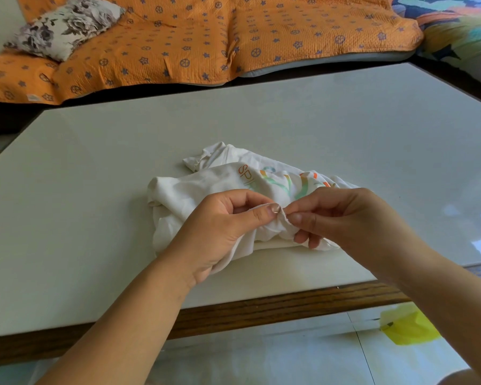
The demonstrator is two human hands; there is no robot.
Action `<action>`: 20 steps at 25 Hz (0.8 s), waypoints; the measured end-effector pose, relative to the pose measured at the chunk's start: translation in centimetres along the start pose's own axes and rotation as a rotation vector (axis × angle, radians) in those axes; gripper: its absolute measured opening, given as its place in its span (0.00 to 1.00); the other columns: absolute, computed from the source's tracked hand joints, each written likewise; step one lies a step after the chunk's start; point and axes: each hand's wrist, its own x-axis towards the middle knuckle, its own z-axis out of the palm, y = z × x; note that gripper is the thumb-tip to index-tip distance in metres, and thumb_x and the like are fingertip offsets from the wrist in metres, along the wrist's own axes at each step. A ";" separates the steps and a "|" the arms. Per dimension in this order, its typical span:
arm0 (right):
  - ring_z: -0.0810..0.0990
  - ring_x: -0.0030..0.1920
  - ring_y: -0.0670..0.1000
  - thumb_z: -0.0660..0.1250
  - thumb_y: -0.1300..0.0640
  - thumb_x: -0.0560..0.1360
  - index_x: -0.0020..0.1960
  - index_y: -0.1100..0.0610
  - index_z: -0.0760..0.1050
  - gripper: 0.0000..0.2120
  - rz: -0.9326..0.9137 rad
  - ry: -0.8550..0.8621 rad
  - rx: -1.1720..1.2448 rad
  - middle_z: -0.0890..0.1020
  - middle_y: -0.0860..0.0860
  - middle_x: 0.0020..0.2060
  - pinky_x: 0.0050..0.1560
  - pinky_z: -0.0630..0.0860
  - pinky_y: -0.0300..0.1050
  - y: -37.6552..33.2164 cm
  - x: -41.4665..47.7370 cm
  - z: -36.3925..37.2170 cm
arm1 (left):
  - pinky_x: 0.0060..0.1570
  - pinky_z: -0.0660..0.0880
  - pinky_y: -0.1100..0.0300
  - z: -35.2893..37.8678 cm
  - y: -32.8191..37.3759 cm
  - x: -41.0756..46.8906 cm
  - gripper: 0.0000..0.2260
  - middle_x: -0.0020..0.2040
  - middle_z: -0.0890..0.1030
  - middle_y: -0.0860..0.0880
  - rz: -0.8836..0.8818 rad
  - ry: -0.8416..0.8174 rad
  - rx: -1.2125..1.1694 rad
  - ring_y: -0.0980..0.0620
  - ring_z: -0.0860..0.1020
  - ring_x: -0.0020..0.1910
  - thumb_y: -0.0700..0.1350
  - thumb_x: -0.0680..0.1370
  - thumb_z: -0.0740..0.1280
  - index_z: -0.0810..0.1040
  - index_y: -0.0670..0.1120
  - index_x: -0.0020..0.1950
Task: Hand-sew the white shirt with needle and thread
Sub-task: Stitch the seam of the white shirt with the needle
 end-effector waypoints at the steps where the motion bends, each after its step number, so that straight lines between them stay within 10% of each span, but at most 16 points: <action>1: 0.80 0.30 0.48 0.72 0.60 0.69 0.40 0.53 0.85 0.04 -0.002 0.005 0.015 0.83 0.54 0.29 0.35 0.76 0.35 0.1 0.0 0.1 | 0.44 0.75 0.71 0.0 0.0 0.0 0.08 0.36 0.83 0.53 -0.006 0.002 -0.006 0.61 0.81 0.39 0.45 0.67 0.71 0.83 0.44 0.43; 8: 0.82 0.30 0.47 0.68 0.69 0.74 0.46 0.55 0.84 0.11 -0.057 0.011 0.005 0.85 0.56 0.32 0.35 0.77 0.34 -0.1 -0.2 0.5 | 0.45 0.76 0.69 0.5 -0.5 0.1 0.09 0.38 0.84 0.50 -0.049 0.008 -0.024 0.58 0.81 0.40 0.44 0.68 0.72 0.83 0.42 0.45; 20: 0.78 0.30 0.45 0.69 0.56 0.75 0.43 0.54 0.80 0.03 -0.111 0.160 -0.114 0.85 0.46 0.36 0.31 0.71 0.37 -0.3 0.6 0.4 | 0.49 0.76 0.70 0.8 0.0 -0.1 0.13 0.46 0.87 0.46 -0.098 -0.025 -0.063 0.55 0.84 0.48 0.45 0.69 0.72 0.84 0.41 0.50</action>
